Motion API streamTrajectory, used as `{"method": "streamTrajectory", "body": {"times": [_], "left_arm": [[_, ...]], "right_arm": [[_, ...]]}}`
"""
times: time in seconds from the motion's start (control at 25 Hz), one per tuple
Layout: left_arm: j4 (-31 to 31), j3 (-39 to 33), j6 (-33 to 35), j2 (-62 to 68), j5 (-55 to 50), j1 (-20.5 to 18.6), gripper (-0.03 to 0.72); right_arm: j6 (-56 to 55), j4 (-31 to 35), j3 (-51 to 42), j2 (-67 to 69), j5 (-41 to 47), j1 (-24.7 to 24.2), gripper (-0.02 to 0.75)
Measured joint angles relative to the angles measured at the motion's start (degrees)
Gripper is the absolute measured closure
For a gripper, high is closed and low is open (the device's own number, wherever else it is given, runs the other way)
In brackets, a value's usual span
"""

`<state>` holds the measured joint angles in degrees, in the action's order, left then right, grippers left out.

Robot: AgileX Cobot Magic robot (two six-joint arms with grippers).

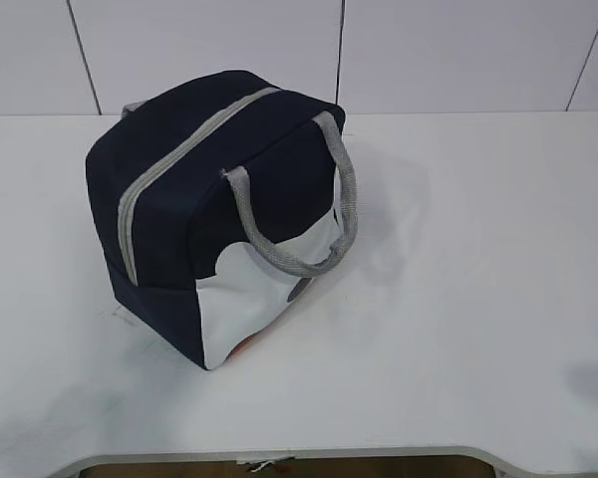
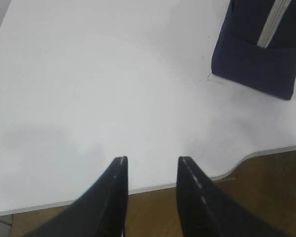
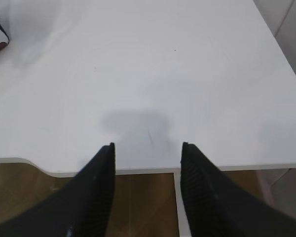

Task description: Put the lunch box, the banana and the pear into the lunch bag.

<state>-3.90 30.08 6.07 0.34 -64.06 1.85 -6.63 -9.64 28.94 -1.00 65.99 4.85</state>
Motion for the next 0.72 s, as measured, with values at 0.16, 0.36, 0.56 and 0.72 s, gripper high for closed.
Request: {"method": "streamTrajectory", "body": {"times": [0.16, 0.36, 0.56, 0.72], "left_arm": [[0.0, 0.0, 0.0, 0.0, 0.0, -0.47, 0.442], [0.0, 0.0, -0.03, 0.0, 0.0, -0.47, 0.413], [0.0, 0.0, -0.03, 0.0, 0.0, -0.47, 0.442], [0.0, 0.0, -0.03, 0.0, 0.0, -0.47, 0.444]], "right_arm": [[0.0, 0.0, 0.0, 0.0, 0.0, -0.1, 0.377], [0.0, 0.0, 0.0, 0.0, -0.13, -0.1, 0.376], [0.0, 0.0, 0.0, 0.0, -0.15, -0.1, 0.377], [0.0, 0.0, 0.0, 0.0, -0.15, -0.1, 0.377]]}}
